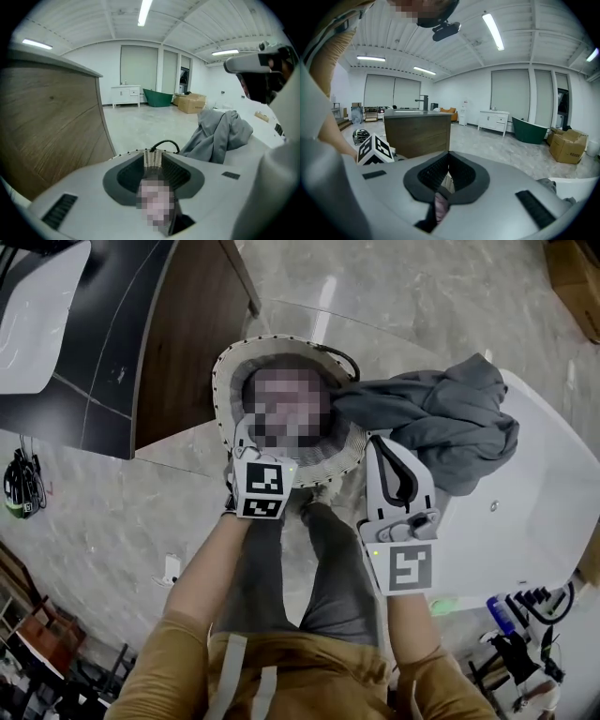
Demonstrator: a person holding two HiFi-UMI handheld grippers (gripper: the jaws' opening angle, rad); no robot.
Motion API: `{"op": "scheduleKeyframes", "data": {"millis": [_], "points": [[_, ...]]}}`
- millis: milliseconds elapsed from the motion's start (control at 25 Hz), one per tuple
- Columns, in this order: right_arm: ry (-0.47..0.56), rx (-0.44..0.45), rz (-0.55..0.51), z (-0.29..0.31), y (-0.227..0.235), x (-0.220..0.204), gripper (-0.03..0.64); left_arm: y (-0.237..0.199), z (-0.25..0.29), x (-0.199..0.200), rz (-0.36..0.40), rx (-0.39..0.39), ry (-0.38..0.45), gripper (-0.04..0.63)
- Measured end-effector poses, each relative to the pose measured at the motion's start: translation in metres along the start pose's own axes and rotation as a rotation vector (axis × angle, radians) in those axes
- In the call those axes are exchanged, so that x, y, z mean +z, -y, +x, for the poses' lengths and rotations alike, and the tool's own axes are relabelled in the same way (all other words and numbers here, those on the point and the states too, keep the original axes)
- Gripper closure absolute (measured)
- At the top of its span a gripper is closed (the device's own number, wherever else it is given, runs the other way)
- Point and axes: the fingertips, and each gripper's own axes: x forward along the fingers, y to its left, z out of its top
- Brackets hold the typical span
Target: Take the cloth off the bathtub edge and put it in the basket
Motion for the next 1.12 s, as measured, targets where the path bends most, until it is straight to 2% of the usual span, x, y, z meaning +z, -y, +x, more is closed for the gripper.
{"op": "scheduleKeyframes", "data": {"millis": [120,240,440,640,840,1120], "points": [[0.014,-0.014,0.010,-0.007,0.008,0.016,0.611,-0.001,-0.010,0.018,0.032,0.040,-0.005,0.550],[0.024,-0.025,0.015,-0.012,0.013,0.028,0.611,-0.002,-0.015,0.035,0.032,0.053,0.018,0.588],[0.007,-0.034,0.034,-0.028,0.017,0.039,0.611,0.013,-0.029,0.054,0.052,0.025,0.030,0.588],[0.011,-0.040,0.023,-0.042,0.019,0.061,0.611,0.019,-0.045,0.084,0.037,0.024,0.050,0.589],[0.024,-0.045,0.022,-0.050,0.020,0.085,0.611,0.020,-0.072,0.134,0.024,0.012,0.125,0.589],[0.074,-0.056,0.005,-0.063,0.021,0.134,0.611,0.023,-0.110,0.195,0.073,-0.022,0.209,0.589]]}}
